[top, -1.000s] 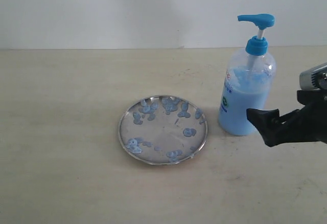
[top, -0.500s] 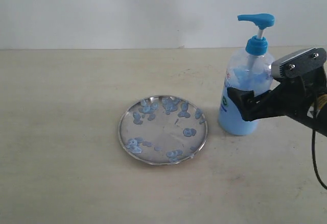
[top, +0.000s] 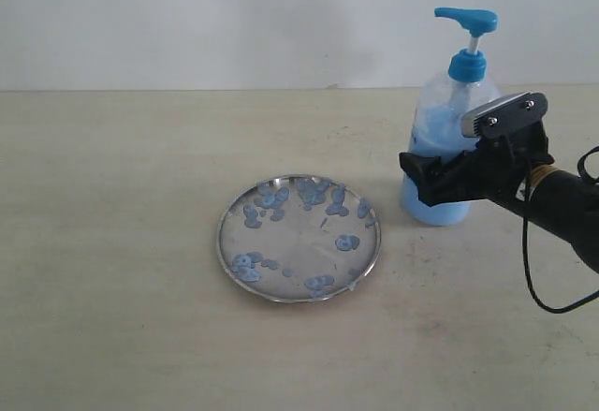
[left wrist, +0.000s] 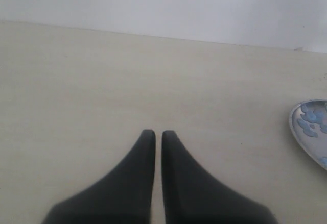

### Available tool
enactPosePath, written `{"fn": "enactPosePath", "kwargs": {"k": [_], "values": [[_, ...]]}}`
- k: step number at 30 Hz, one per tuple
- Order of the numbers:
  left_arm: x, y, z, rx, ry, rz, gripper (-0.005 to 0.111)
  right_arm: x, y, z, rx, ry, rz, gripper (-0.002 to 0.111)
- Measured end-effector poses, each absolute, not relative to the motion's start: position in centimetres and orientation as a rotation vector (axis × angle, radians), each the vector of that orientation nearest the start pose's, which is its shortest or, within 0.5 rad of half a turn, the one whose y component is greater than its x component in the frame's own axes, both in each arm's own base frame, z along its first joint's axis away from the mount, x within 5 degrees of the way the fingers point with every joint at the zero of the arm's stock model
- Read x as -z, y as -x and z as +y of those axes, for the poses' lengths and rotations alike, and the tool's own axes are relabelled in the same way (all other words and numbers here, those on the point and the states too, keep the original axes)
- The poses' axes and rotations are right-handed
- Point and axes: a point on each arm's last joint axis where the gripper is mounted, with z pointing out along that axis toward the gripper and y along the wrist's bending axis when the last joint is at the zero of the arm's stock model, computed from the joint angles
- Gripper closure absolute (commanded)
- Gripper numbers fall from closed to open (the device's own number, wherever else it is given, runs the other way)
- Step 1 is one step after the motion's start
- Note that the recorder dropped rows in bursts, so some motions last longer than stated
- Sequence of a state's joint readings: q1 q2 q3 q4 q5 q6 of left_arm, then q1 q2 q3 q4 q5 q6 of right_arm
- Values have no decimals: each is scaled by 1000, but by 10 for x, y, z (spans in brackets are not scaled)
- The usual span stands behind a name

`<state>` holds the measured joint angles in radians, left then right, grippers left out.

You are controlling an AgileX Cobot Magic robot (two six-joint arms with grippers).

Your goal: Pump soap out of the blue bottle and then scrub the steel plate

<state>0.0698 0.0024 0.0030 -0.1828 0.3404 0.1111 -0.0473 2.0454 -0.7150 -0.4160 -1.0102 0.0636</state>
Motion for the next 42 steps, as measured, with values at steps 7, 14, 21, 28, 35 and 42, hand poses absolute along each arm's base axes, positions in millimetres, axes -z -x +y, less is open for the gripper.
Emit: {"fn": "enactPosePath", "kwargs": {"k": [7, 14, 21, 28, 35, 42], "values": [[-182, -54, -2, 50, 77, 1822, 102, -102, -350, 16, -194, 374, 1795, 108], [-182, -54, -2, 50, 77, 1822, 102, -102, -349, 20, -193, 457, 1776, 108], [-182, -54, -2, 50, 77, 1822, 102, -104, -345, 30, -151, 712, 1674, 108], [-182, -54, -2, 49, 77, 1820, 102, -104, -344, 32, -143, 774, 1643, 108], [-190, -56, 1, -42, 10, 1730, 102, -104, -345, 32, -136, 781, 1647, 108], [-199, -57, 1, 9, 77, 1630, 102, -104, -345, 31, -141, 778, 1693, 108]]}}
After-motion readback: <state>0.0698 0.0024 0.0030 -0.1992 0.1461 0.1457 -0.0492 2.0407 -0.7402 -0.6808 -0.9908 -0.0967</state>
